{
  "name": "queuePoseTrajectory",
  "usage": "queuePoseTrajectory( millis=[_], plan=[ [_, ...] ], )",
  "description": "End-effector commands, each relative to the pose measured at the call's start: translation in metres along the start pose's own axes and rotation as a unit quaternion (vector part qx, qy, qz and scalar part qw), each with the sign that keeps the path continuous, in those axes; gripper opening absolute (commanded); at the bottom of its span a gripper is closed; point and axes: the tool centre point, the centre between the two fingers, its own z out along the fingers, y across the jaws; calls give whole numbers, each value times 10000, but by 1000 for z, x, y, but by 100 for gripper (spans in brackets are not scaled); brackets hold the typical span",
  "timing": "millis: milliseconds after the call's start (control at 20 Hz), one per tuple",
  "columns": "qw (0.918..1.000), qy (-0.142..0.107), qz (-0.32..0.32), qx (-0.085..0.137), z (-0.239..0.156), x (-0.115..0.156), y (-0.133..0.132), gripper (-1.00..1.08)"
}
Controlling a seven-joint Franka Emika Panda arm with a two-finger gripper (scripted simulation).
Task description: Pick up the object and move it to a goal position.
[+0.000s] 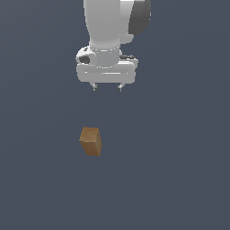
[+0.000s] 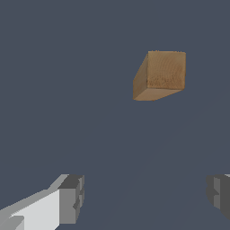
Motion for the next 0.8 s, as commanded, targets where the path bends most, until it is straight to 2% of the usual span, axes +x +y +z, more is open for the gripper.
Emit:
queuePoseTrajectory(
  millis=[0, 400, 750],
  plan=[
    [10000, 0, 0, 0, 0, 0, 0, 100],
    [9997, 223, -121, -43, -24, 7, 3, 100],
    [9997, 216, -113, -41, -22, 9, 4, 100]
  ],
)
